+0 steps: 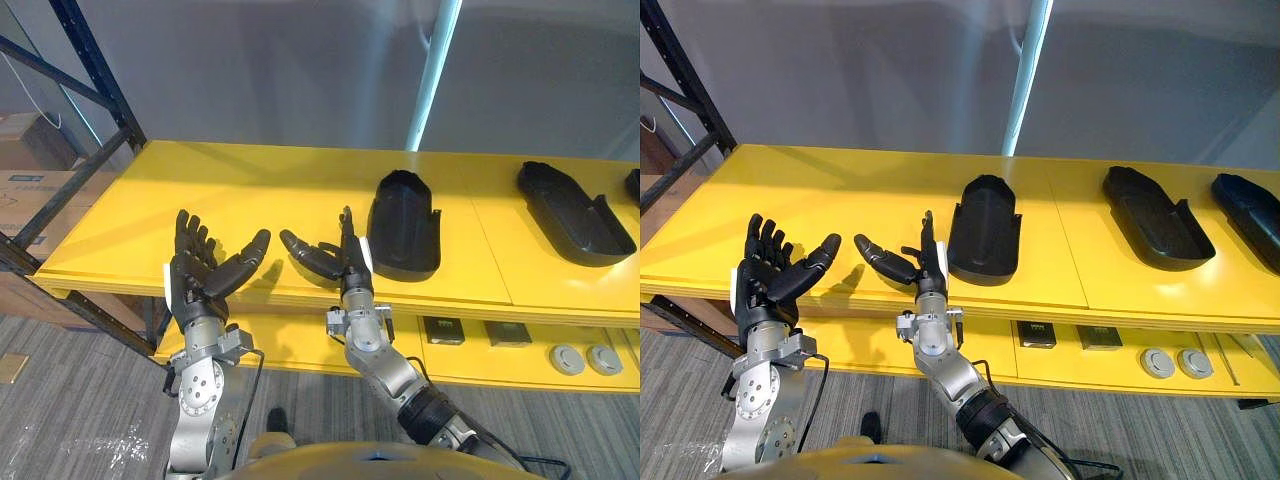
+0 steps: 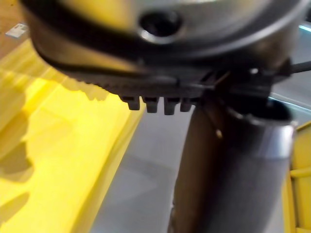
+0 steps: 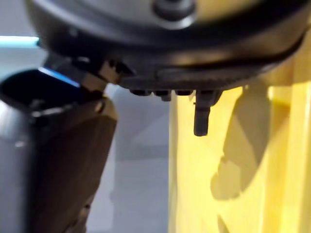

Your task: Walk over and take three plastic housings, then place them on the shelf

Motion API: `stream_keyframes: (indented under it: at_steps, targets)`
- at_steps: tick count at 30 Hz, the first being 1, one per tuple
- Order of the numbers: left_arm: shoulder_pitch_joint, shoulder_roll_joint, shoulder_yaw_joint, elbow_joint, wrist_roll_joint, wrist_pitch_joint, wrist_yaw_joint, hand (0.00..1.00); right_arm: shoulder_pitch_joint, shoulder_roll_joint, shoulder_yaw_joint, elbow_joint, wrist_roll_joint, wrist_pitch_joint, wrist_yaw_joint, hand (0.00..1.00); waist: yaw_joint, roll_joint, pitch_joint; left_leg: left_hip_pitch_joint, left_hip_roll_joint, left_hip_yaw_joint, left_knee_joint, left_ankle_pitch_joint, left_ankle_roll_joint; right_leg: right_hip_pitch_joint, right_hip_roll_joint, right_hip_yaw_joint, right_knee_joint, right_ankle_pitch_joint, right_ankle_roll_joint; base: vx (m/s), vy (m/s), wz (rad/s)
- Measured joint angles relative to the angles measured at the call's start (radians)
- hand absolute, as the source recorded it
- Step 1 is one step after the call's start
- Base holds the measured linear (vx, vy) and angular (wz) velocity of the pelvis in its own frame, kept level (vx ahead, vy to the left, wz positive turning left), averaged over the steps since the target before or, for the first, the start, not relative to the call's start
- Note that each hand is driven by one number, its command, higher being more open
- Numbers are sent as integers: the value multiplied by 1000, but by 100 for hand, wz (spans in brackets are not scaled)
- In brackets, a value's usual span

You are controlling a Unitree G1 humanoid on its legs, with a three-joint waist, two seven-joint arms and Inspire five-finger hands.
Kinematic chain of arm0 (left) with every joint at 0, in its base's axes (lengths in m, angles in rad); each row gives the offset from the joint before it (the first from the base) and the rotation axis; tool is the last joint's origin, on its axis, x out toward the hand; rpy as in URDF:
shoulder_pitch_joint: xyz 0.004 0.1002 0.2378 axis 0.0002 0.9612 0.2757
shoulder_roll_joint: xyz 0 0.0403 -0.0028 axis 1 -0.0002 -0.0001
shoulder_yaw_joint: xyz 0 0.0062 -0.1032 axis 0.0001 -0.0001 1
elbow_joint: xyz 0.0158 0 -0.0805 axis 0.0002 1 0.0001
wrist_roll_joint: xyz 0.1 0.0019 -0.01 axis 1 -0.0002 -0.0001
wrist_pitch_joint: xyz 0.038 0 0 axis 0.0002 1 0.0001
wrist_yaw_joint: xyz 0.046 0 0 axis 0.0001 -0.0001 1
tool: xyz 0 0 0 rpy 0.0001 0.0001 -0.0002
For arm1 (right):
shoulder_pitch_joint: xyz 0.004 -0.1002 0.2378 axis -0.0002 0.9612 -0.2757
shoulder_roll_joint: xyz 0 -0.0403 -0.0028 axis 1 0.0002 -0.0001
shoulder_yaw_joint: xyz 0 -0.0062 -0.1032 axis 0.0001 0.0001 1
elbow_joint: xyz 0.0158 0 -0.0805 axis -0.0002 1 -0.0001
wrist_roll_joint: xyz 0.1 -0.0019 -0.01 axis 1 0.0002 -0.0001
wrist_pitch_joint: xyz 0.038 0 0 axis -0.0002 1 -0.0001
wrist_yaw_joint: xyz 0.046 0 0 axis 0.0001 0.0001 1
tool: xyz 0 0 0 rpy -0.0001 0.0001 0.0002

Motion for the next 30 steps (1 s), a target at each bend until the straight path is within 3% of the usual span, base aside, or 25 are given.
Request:
stream_keyframes:
  at_steps: [18, 21, 24, 27, 30]
  targets:
    - [0, 4, -28, 4, -7, 11, -15, 100, 35, 0, -56, -57, 5, 4, 35, 100, -26, 7, 6, 16, 3, 29, 0, -6, -4, 0, -2, 26, 3, 3, 4, 3, -8, -4]
    - [0, 4, -21, 4, -7, 13, -15, 100, 38, -1, -57, -81, 151, -23, 157, 100, -33, 7, 6, 17, 4, 30, 0, -6, -4, 1, -2, 27, 3, 3, 4, 0, 0, 0]
    - [-1, 6, -3, 4, -5, 13, -25, 100, 49, -20, -33, -177, 296, -46, 367, 100, -42, 7, 6, 19, 5, 35, 0, -8, -6, 0, -1, 35, 3, 3, 3, 3, -14, -5]
    - [-2, 7, 31, 4, 12, 13, -45, 100, 58, -85, 1, -383, 364, -58, 542, 100, -43, 4, 5, 27, 6, 40, 0, -11, -9, 4, -1, 41, 3, 4, 6, 13, -18, -5]
    - [-7, 8, 76, 4, 16, 13, -58, 100, 66, -115, -75, -576, 448, -92, 643, 100, -43, -2, 2, 33, 7, 43, 0, -10, -9, 9, 0, 43, 3, 4, 6, 0, 0, 0]
